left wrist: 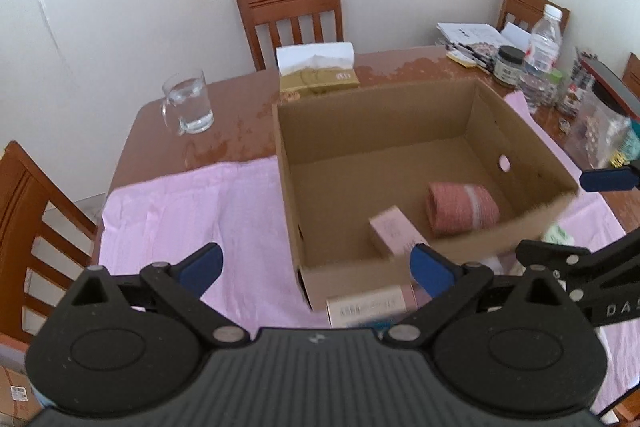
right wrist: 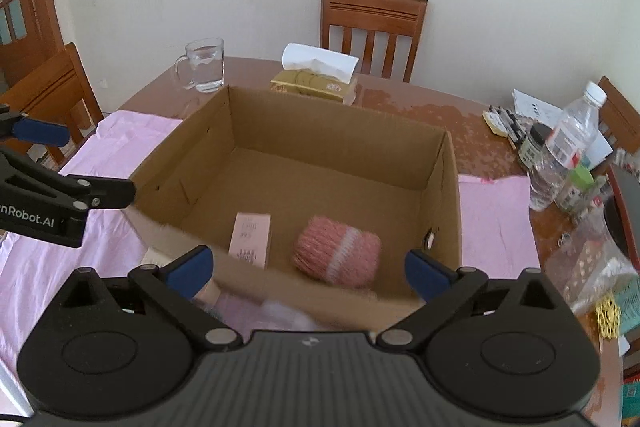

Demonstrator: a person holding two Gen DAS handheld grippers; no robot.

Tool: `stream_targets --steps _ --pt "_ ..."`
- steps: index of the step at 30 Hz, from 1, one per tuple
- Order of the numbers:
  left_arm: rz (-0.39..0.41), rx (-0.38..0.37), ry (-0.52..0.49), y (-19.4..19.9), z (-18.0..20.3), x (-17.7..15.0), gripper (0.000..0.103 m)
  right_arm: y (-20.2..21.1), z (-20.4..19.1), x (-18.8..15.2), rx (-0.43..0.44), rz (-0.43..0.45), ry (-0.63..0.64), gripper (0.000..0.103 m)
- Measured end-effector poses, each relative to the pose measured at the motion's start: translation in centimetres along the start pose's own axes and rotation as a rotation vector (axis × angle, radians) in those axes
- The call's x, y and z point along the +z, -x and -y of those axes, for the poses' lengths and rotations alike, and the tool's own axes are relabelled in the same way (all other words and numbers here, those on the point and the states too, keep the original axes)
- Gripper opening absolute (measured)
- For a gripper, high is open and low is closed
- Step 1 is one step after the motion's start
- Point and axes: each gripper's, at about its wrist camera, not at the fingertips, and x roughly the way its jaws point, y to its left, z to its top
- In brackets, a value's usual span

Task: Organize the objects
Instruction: 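Carry both held items into the cardboard box and open both tools, then withdraw both tools from the box back toward the remaining items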

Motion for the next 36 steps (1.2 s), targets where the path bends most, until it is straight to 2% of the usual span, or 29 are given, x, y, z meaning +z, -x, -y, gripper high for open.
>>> stream_targets --steps 7,11,14,21,29,36 --pt "0.013 -0.040 -0.016 1.3 -0.6 -4.0 0.100 2.1 -1.1 -3.9 -0.016 -0.002 -0.020 0.103" --pt "0.007 -0.032 -0.035 1.8 -1.1 -6.7 0.100 3.3 -1.9 -5.8 0.008 0.006 -0.031 0.103" --pt "-0.017 -0.051 -0.047 1.4 -1.4 -8.7 0.100 4.0 -2.9 -7.3 0.004 0.002 -0.032 0.103" --pt "-0.102 -0.063 0.003 0.3 -1.5 -12.5 0.100 4.3 -5.1 -10.1 0.034 -0.022 -0.025 0.103" --pt "-0.118 -0.021 0.048 -1.0 -0.9 -14.4 0.100 2.1 -5.9 -11.5 0.109 -0.058 0.072 0.103" --pt "-0.137 0.013 0.076 -2.7 -0.6 -14.6 0.100 0.5 -5.3 -10.9 0.178 -0.070 0.128 0.103"
